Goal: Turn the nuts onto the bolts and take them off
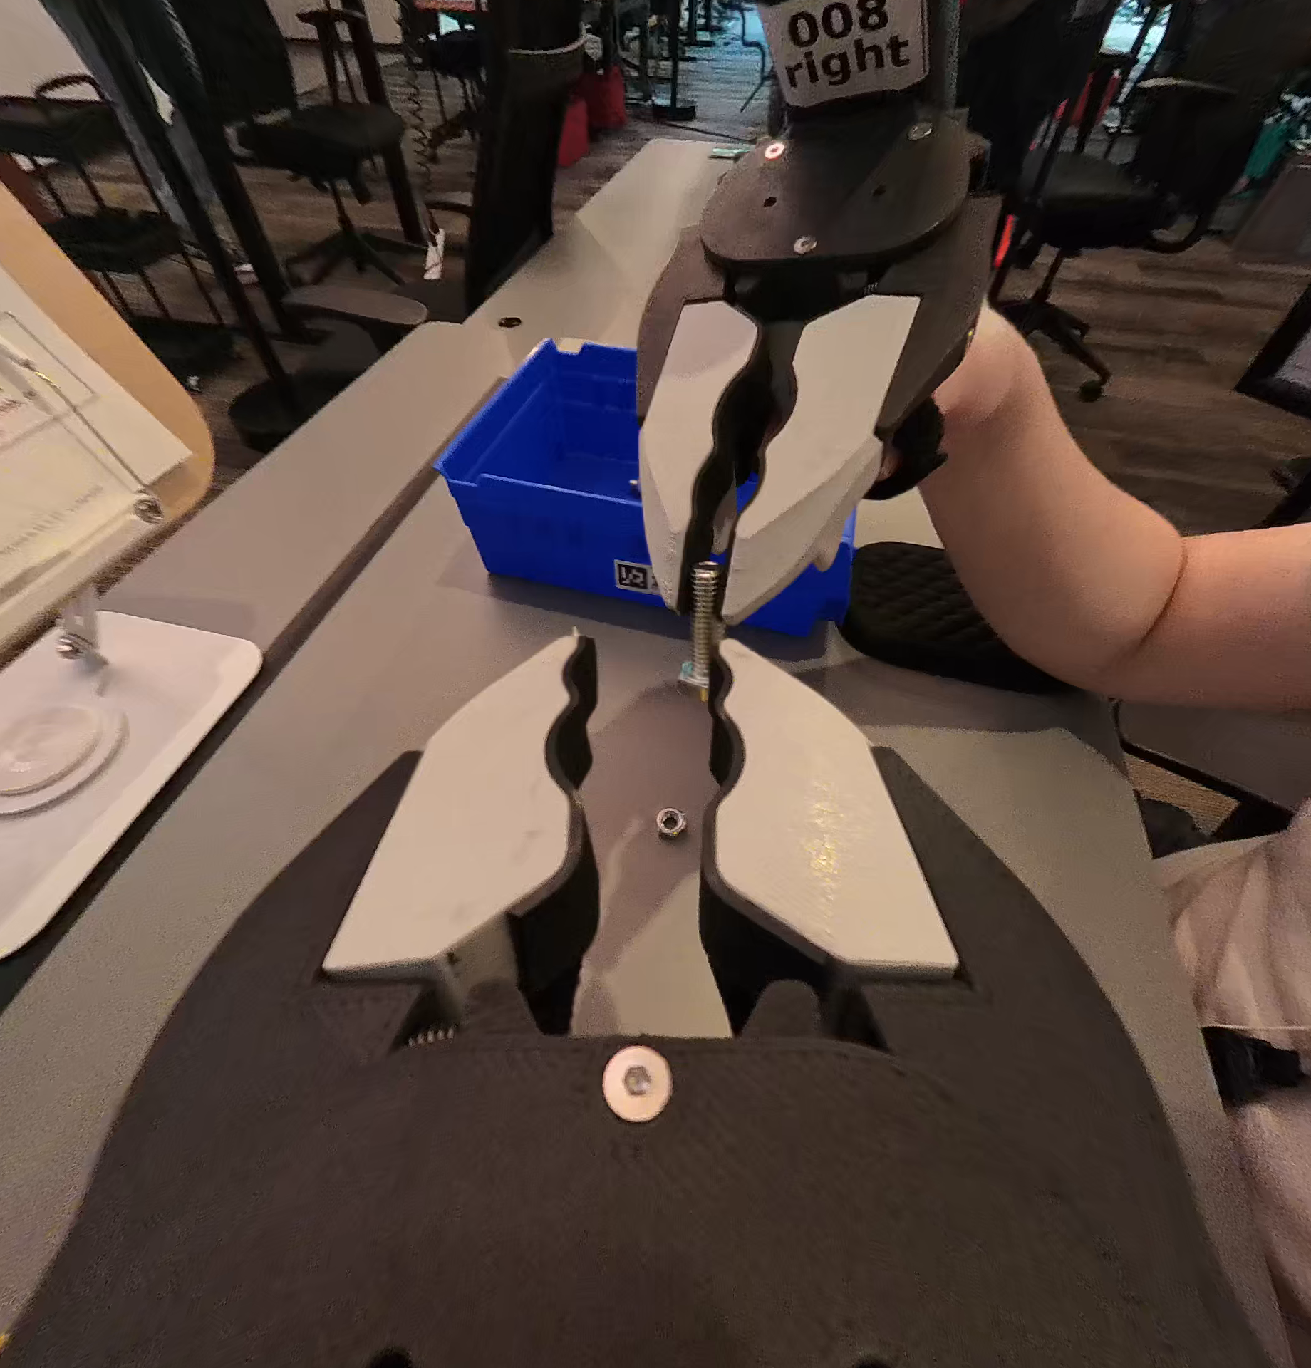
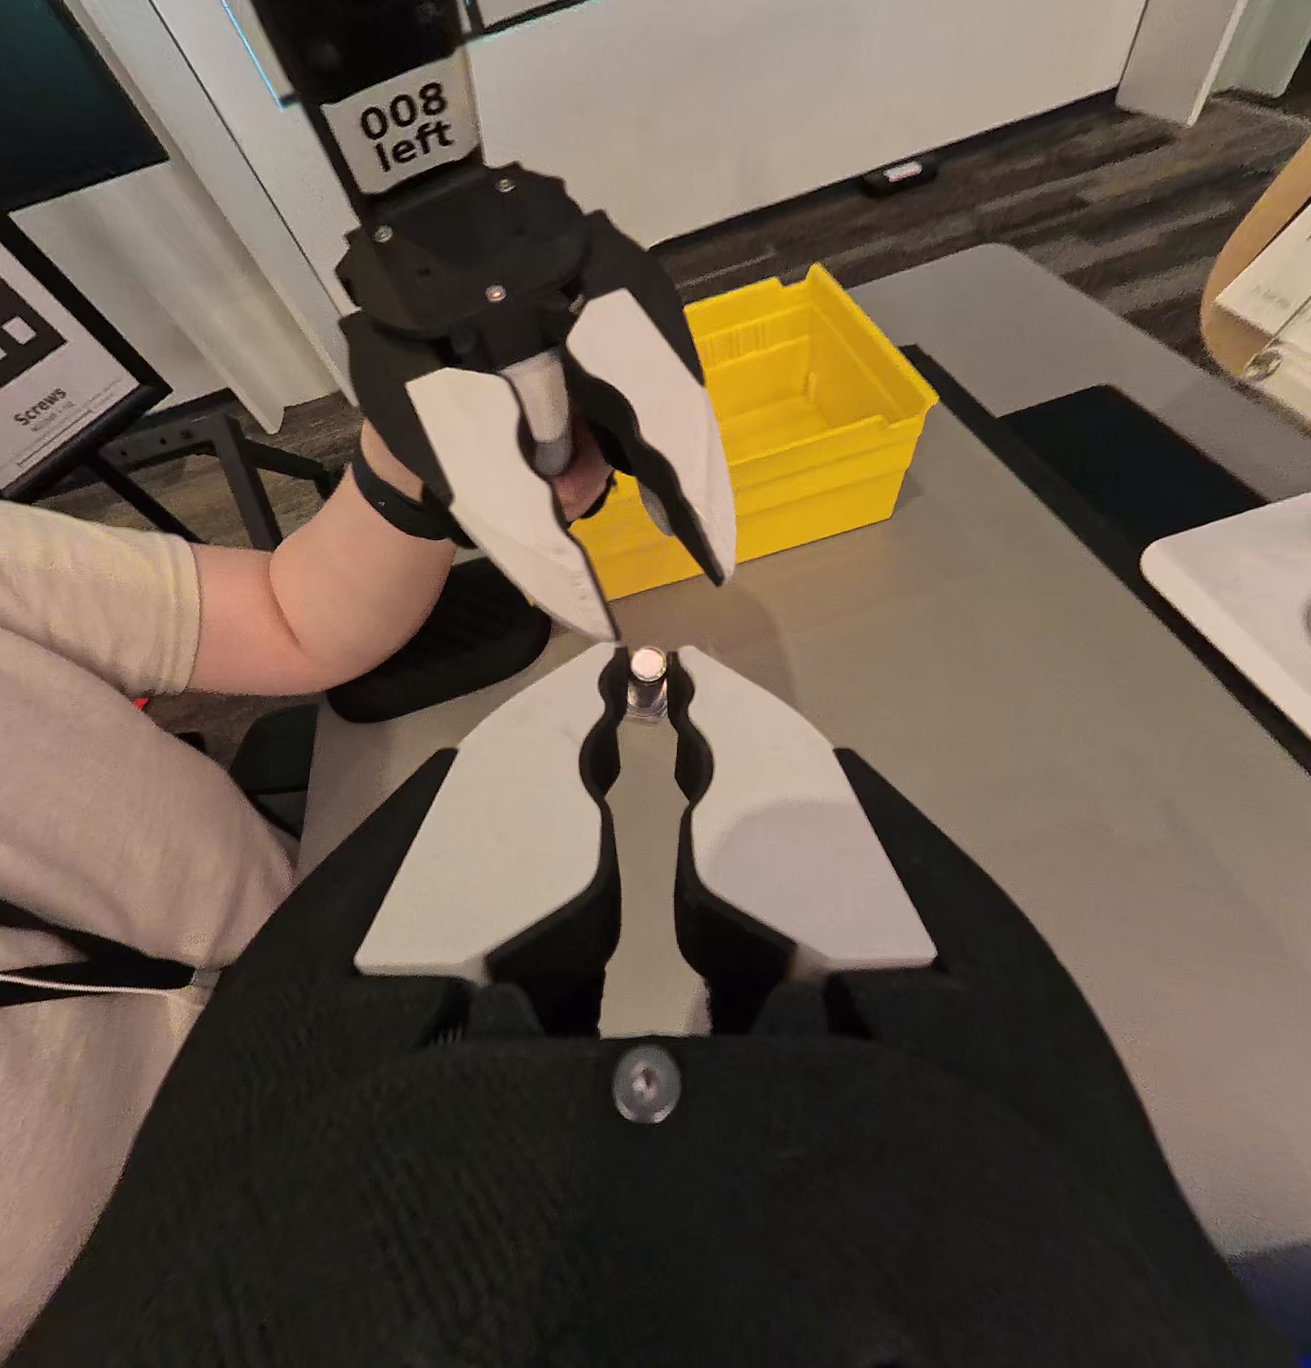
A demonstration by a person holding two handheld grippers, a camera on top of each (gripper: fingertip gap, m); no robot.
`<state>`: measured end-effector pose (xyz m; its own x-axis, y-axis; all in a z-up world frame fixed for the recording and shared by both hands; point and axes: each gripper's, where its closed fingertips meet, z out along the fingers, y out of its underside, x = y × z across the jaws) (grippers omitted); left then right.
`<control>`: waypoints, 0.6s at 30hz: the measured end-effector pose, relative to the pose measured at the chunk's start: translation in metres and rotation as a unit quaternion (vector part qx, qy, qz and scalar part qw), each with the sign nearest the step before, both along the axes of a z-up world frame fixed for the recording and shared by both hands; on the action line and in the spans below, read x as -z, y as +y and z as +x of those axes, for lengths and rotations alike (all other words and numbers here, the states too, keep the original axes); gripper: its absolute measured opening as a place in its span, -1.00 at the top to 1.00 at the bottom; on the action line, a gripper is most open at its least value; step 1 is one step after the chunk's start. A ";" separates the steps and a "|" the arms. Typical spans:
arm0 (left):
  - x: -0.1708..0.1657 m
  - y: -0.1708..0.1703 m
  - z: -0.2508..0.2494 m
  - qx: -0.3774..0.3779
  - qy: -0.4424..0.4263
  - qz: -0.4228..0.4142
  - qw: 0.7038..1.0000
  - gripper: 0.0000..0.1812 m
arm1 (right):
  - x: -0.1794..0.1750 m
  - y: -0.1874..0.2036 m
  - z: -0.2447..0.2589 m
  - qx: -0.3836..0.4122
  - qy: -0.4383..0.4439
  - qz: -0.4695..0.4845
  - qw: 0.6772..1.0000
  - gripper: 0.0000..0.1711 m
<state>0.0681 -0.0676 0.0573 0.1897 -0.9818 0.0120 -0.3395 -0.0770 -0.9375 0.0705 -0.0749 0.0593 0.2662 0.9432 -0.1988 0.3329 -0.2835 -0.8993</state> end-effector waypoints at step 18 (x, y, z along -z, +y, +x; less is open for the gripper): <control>0.031 -0.020 0.029 0.087 -0.006 -0.141 0.986 0.75 | 0.013 -0.003 0.004 -0.019 -0.017 -0.030 0.999 0.87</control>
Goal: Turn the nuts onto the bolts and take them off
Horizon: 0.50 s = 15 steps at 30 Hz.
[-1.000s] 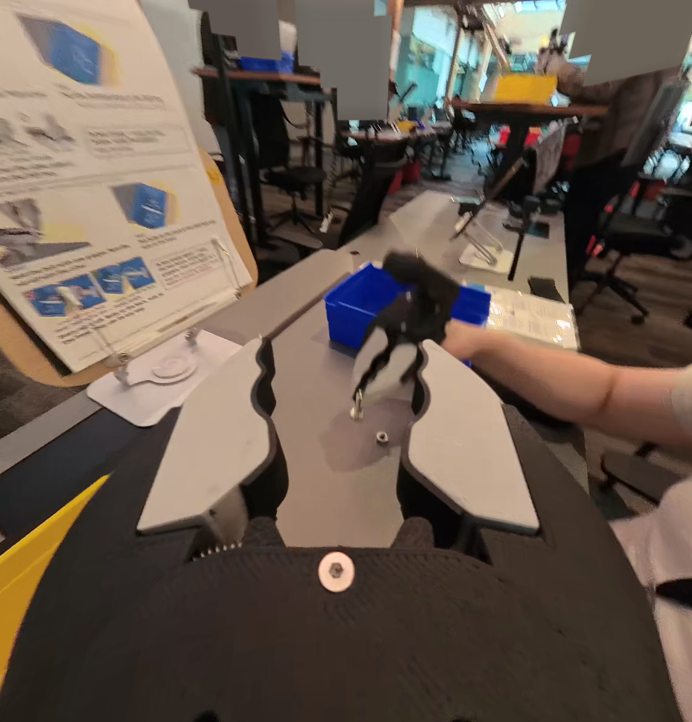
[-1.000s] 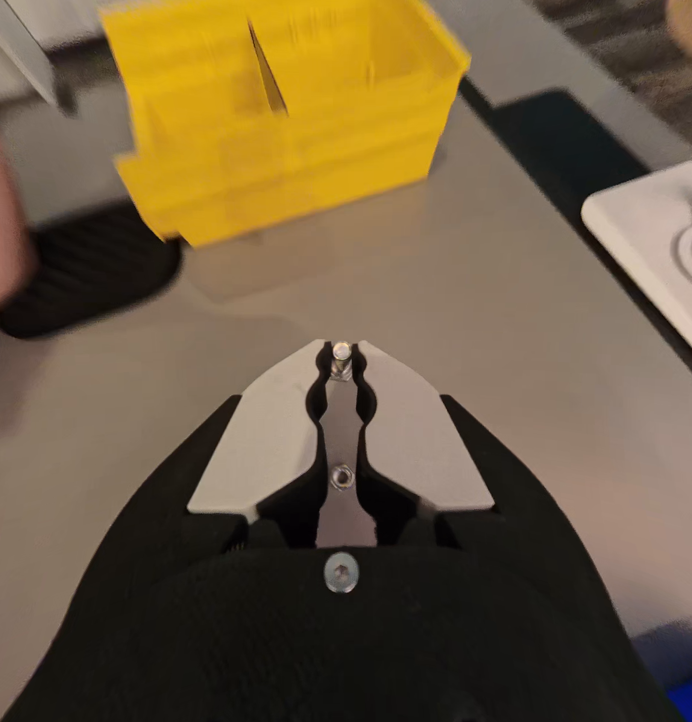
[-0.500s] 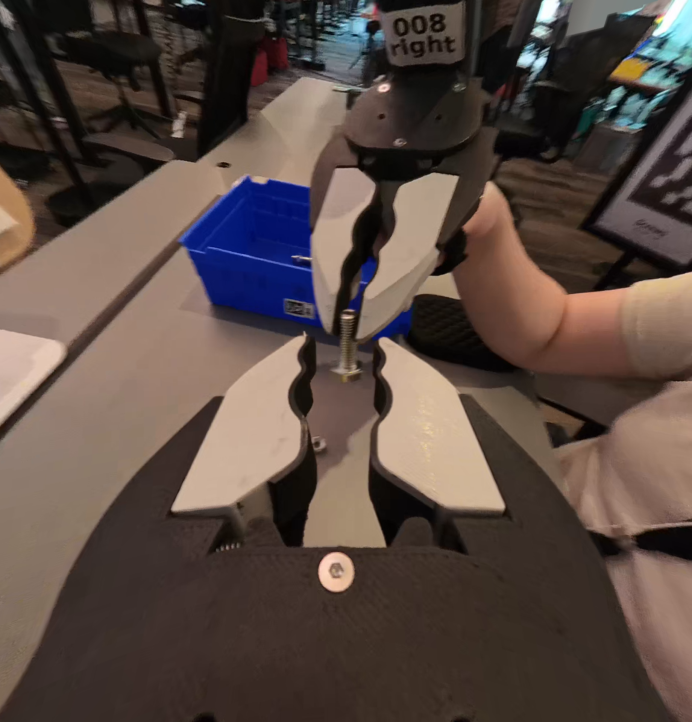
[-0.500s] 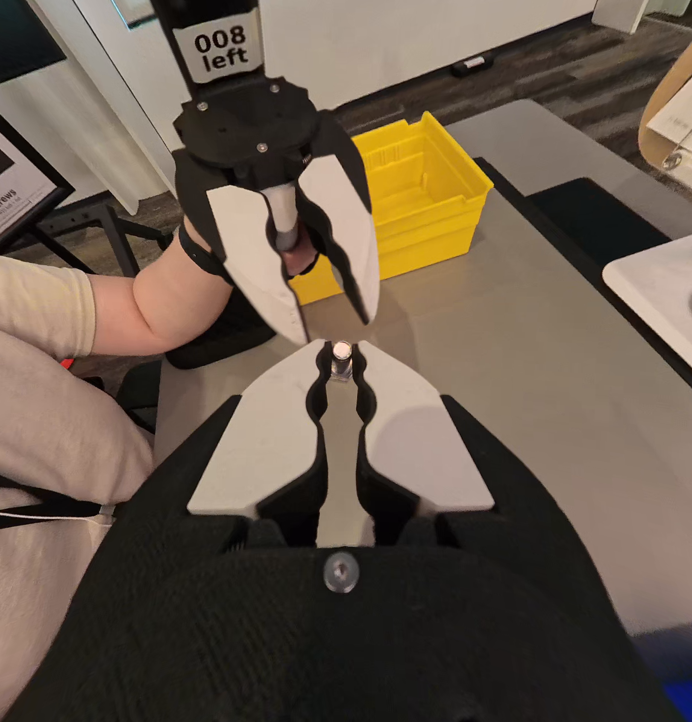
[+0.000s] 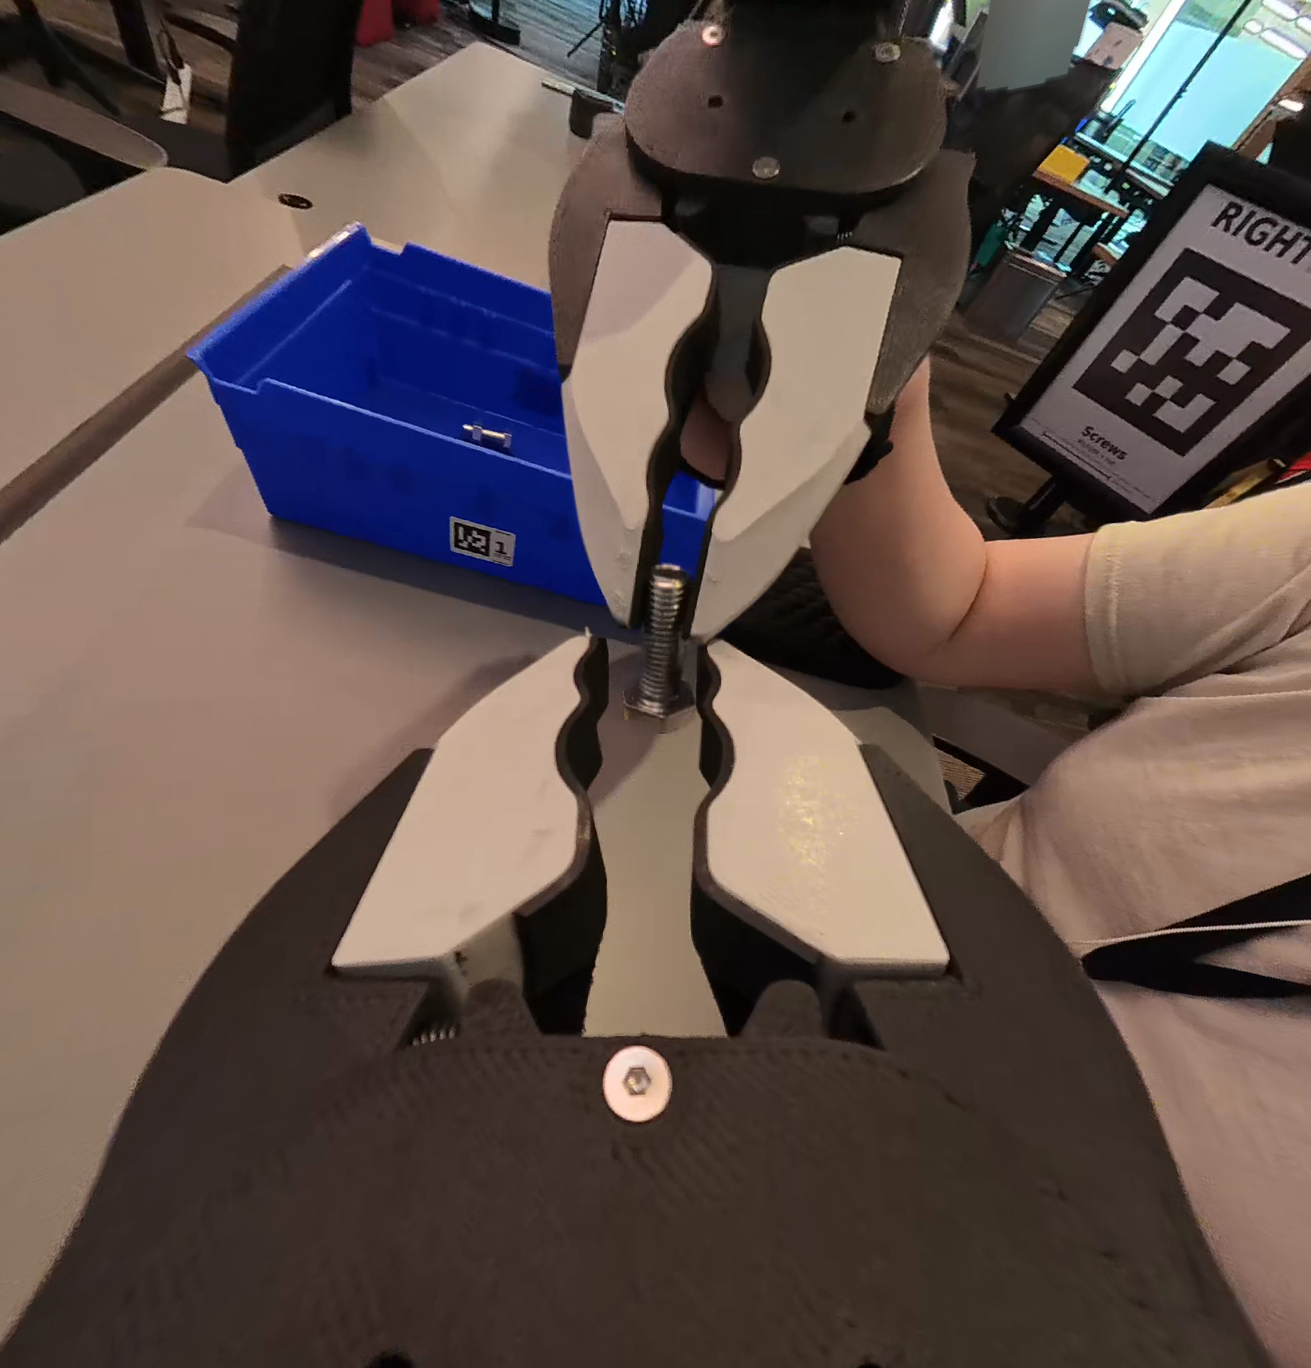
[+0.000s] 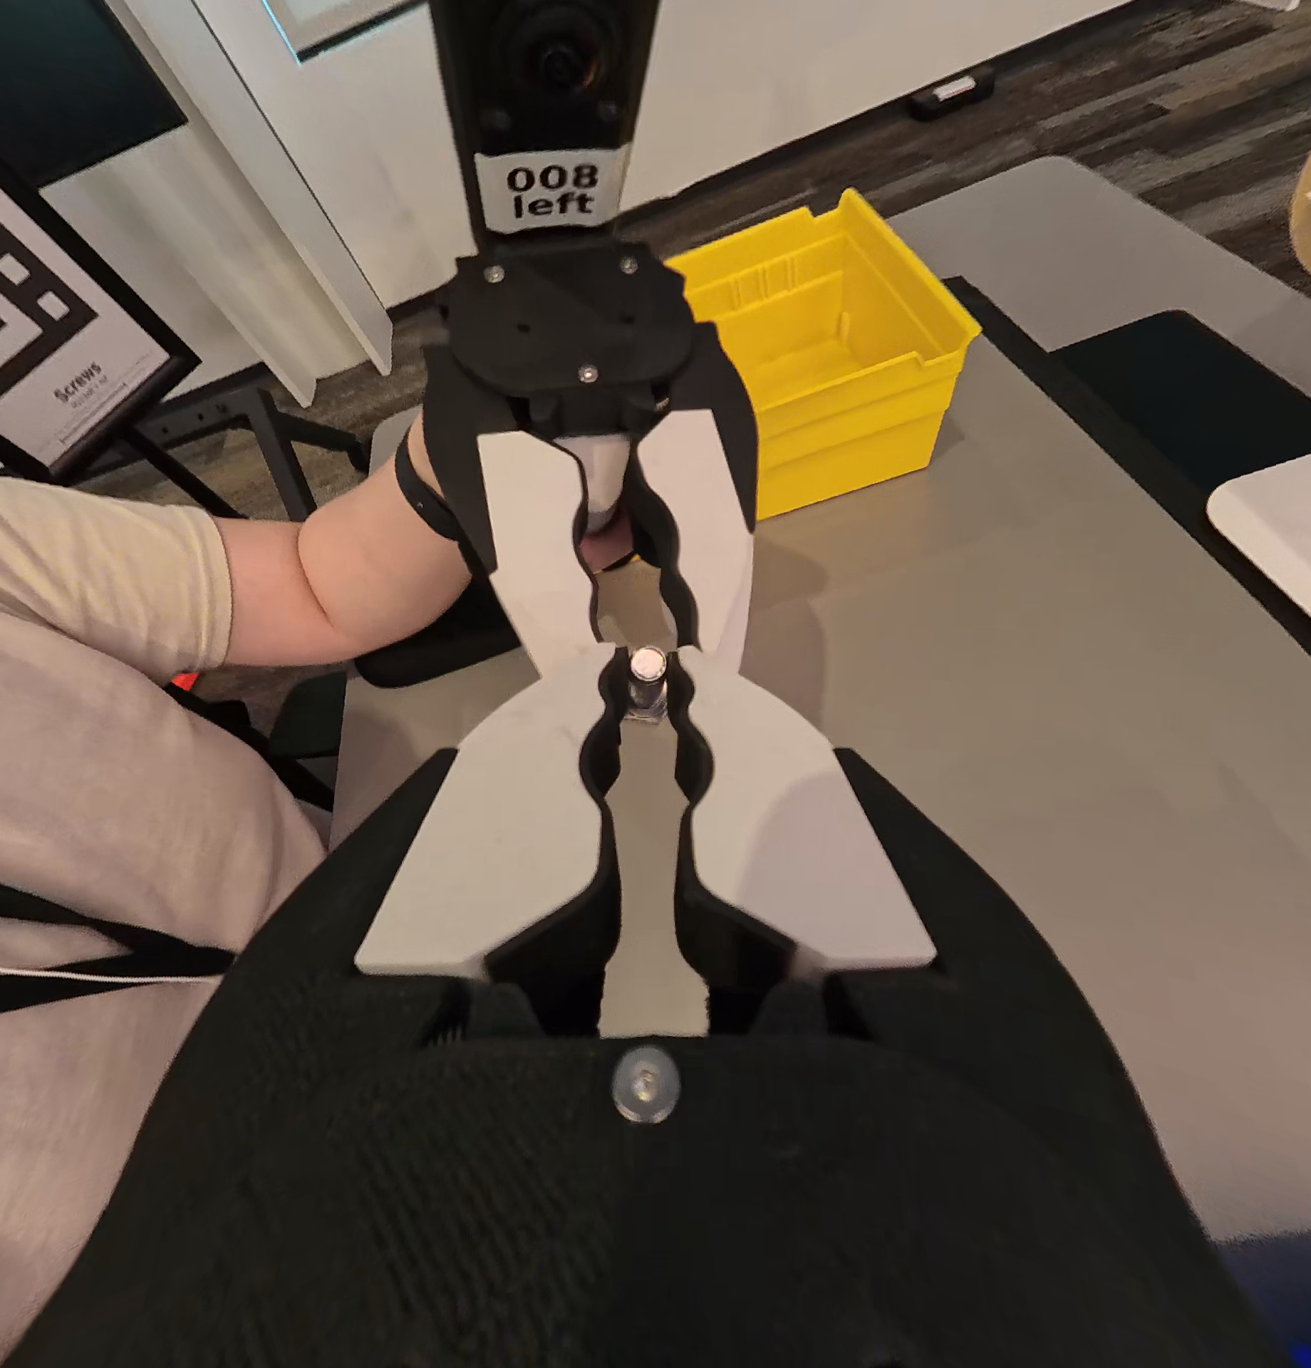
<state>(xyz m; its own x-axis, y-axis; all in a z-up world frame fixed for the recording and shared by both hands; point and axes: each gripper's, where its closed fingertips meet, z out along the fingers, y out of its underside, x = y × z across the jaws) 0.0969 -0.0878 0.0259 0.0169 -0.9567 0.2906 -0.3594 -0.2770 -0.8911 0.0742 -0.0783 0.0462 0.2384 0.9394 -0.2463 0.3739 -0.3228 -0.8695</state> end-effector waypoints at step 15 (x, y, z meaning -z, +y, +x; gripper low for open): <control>-0.007 0.000 -0.007 0.010 -0.012 -0.011 1.000 0.90 | 0.001 0.002 0.002 0.018 0.022 -0.071 0.997 0.88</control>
